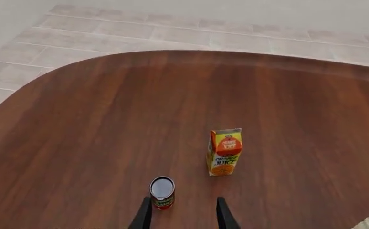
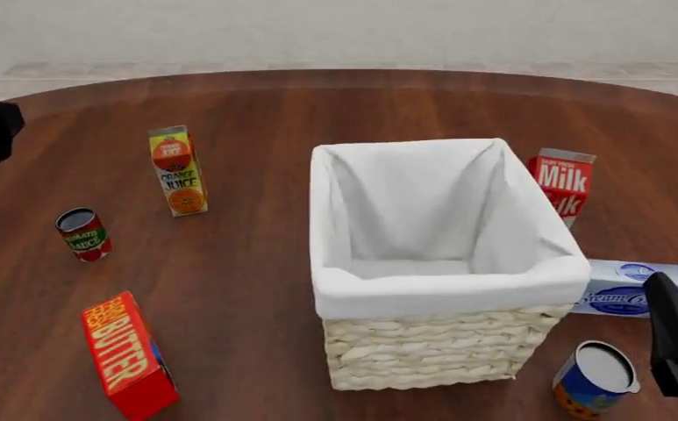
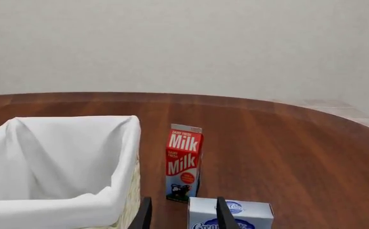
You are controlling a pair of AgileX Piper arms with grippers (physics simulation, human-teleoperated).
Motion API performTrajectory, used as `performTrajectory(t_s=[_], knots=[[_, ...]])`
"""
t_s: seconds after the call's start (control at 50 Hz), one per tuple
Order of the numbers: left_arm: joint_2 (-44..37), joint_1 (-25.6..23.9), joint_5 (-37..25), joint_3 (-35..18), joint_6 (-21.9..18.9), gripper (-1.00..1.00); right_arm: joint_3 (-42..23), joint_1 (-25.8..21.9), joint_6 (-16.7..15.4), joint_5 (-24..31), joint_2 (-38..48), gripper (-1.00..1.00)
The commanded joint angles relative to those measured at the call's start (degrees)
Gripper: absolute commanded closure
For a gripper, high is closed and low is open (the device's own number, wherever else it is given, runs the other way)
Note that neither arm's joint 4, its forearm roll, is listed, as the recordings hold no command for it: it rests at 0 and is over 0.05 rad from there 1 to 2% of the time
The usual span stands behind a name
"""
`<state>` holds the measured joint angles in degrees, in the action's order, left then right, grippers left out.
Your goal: Pick up the alphabet soup and the tomato sauce, and put them in the basket.
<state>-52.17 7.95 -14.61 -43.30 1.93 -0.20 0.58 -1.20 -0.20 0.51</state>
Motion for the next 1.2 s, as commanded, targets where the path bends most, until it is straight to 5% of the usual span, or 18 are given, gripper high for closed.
performTrajectory(t_s=[0.02, 0.48, 0.62, 0.66, 0.72, 1.2], knots=[[-3.1, 1.3, -1.5, -3.0, 0.8, -1.00, 0.0, 0.0, 0.0, 0.0, 0.0, -1.00], [-11.6, 7.0, -5.3, -10.3, -4.3, -1.00, 0.0, 0.3, -0.1, -0.1, 0.1, -1.00], [-13.9, 6.4, -6.7, -11.1, -1.6, -1.00, 0.1, 0.3, -0.2, -0.2, 0.2, -1.00], [-13.8, 3.7, -6.9, -10.8, 4.4, -1.00, 0.1, 0.2, -0.2, -0.2, 0.2, -1.00], [-13.6, 5.0, -6.5, -11.2, 0.7, -1.00, 0.1, 0.2, -0.2, -0.2, 0.2, -1.00], [-19.6, 6.1, -6.2, -10.6, -1.2, -1.00, 0.0, 0.1, -0.1, 0.0, 0.1, -1.00]])
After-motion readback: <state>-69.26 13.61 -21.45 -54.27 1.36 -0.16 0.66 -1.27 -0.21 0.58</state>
